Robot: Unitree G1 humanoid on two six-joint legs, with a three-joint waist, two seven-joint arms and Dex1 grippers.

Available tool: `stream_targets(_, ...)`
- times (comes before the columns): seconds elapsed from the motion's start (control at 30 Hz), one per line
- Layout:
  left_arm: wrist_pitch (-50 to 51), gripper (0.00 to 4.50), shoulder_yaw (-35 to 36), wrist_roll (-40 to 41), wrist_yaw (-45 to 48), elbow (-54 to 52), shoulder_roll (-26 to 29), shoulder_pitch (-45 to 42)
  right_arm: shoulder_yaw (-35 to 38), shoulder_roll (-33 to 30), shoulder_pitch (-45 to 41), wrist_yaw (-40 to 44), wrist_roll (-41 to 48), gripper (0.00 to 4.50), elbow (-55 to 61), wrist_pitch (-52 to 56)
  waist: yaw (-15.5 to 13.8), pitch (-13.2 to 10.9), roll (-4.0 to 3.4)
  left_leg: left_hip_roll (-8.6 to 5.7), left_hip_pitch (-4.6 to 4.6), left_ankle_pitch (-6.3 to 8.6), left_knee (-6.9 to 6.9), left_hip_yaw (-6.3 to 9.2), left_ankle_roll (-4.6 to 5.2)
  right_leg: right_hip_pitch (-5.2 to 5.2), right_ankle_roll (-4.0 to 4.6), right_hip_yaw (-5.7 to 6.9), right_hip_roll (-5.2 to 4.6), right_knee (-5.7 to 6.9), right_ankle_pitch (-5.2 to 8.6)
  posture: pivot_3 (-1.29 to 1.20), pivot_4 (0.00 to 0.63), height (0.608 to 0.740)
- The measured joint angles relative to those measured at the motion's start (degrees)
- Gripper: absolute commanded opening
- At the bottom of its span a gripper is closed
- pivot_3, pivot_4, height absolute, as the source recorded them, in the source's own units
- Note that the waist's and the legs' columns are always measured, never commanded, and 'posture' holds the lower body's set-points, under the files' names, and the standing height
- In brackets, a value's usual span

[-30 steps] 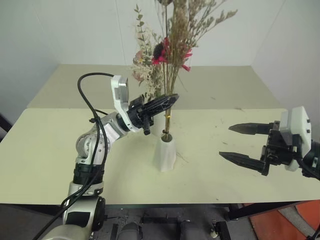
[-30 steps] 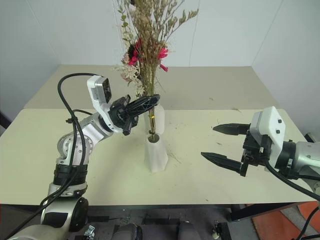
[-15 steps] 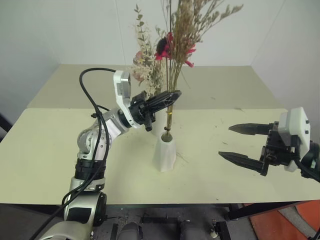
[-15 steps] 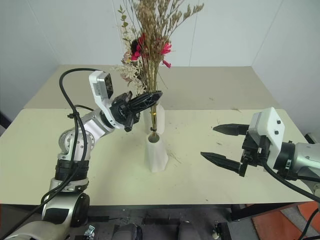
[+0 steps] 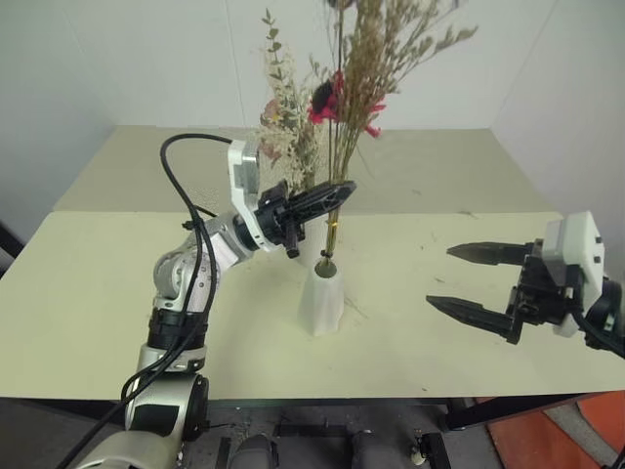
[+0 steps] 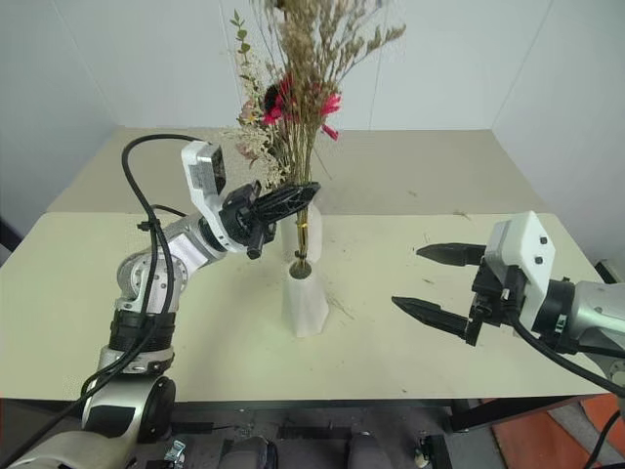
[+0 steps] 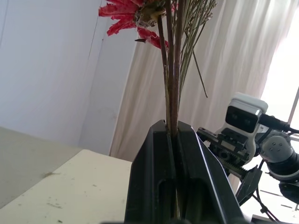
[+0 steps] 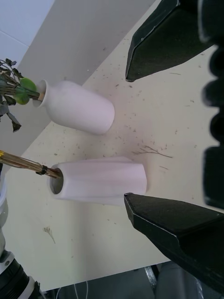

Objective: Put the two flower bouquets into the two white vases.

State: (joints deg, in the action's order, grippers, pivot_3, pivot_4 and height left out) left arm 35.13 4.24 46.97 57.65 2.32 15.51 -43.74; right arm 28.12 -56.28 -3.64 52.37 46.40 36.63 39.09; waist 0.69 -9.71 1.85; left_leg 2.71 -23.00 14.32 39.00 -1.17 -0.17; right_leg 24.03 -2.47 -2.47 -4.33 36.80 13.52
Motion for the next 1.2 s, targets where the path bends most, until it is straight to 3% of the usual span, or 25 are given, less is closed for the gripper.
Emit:
stream_targets(0.57,0.3,0.01,-2.8,-4.2,1.0,-0.7,1.1,4.6,0.0,0.0,0.3,-0.1,0.0,4.50,0.1,-0.2,0.0,0.0,0.00,0.00,0.01,0.00,0.00,0.00,0.00,0.00,0.00,0.00,0.00,0.00,0.00,0.00,0.150,0.740)
stream_targets(0.67,0.9,0.74,-3.5,-4.2,1.0,-1.6,1.4,6.5,0.0,0.0,0.3,-0.1,0.0,4.50,0.1,-0.3,0.0,0.0,0.00,0.00,0.01,0.00,0.00,0.00,0.00,0.00,0.00,0.00,0.00,0.02,0.00,0.00,0.150,0.740)
stream_targets(0.87,2.7,2.64,-3.0,-3.9,-0.5,-5.3,2.9,8.3,-0.2,0.0,-0.1,0.0,-0.1,4.50,0.0,-0.9,0.0,0.0,0.00,0.00,0.00,0.00,0.00,0.01,0.00,0.01,0.00,0.00,0.00,0.00,0.00,0.00,0.150,0.740)
stream_targets(1.07,5.5,4.48,0.6,-0.3,-2.0,-12.5,8.4,13.7,-0.5,0.0,-0.3,0.1,-0.1,4.50,-0.2,-1.2,0.2,0.0,-0.01,0.02,0.05,0.00,-0.02,0.00,0.00,0.01,0.00,-0.03,0.00,0.03,0.00,0.00,0.150,0.740)
stream_targets(1.2,8.5,4.48,5.0,2.8,-2.7,-18.1,14.6,20.4,-0.7,0.0,-0.5,0.4,-0.2,4.50,-1.3,-1.3,0.1,0.0,-0.01,0.04,0.07,0.00,-0.01,-0.02,0.00,0.01,0.00,-0.03,0.00,0.04,0.00,0.00,0.150,0.740)
